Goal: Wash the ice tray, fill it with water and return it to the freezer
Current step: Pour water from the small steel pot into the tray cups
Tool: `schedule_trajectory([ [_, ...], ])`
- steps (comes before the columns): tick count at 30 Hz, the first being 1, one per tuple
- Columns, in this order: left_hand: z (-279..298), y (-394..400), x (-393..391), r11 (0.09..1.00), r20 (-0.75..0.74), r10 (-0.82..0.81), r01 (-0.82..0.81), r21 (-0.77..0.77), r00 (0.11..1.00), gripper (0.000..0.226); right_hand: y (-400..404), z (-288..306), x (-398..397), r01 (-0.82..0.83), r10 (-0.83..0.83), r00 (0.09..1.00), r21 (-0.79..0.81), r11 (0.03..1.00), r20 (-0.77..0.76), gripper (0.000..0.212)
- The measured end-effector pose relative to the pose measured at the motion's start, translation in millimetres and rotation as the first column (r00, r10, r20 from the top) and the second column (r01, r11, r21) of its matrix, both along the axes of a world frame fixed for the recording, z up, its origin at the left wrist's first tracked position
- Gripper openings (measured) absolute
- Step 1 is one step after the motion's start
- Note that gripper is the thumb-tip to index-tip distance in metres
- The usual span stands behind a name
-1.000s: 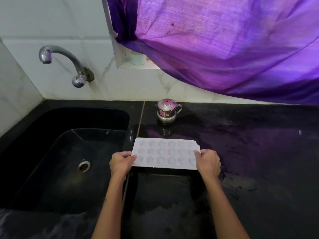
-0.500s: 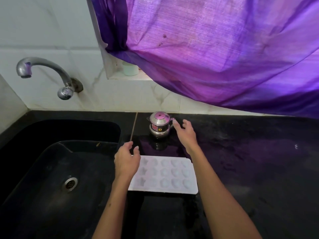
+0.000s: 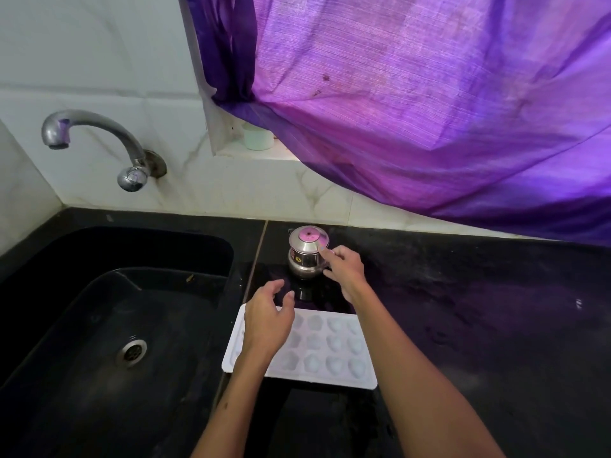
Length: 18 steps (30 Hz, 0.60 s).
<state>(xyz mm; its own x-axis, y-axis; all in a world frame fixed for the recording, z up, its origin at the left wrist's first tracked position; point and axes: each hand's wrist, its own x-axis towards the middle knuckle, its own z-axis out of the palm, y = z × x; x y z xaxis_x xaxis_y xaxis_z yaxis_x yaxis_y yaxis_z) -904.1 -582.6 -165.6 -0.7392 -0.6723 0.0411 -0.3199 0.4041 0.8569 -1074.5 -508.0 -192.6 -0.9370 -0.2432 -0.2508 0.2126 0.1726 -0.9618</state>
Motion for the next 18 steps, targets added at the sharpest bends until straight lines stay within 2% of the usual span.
schedule_trajectory([
  [4,-0.2,2.6,6.7,1.000,-0.014,-0.012,0.013,0.010,1.000,0.037,15.2,6.5,5.8,0.036,-0.036,0.999,-0.023,0.999,-0.023,0.027],
  [7,-1.4,10.0,11.4,0.999,-0.038,-0.014,0.015,0.037,0.999,0.037,36.7,29.1,13.2,0.035,-0.041,0.998,-0.103,0.994,-0.055,0.028],
  [10,-0.5,25.6,11.6,0.994,-0.083,-0.043,0.051,0.094,0.996,0.038,65.8,60.4,28.2,0.041,-0.061,0.985,-0.124,0.991,-0.162,0.027],
  [13,0.3,48.2,9.7,0.980,-0.117,-0.131,0.147,0.133,0.984,0.043,97.8,81.3,49.8,0.118,-0.131,0.958,-0.068,0.991,-0.254,0.029],
  [18,-4.9,93.9,11.4,0.930,-0.131,-0.281,0.303,0.209,0.951,0.060,144.4,87.1,84.6,0.248,-0.175,0.921,0.180,0.952,-0.348,0.034],
])
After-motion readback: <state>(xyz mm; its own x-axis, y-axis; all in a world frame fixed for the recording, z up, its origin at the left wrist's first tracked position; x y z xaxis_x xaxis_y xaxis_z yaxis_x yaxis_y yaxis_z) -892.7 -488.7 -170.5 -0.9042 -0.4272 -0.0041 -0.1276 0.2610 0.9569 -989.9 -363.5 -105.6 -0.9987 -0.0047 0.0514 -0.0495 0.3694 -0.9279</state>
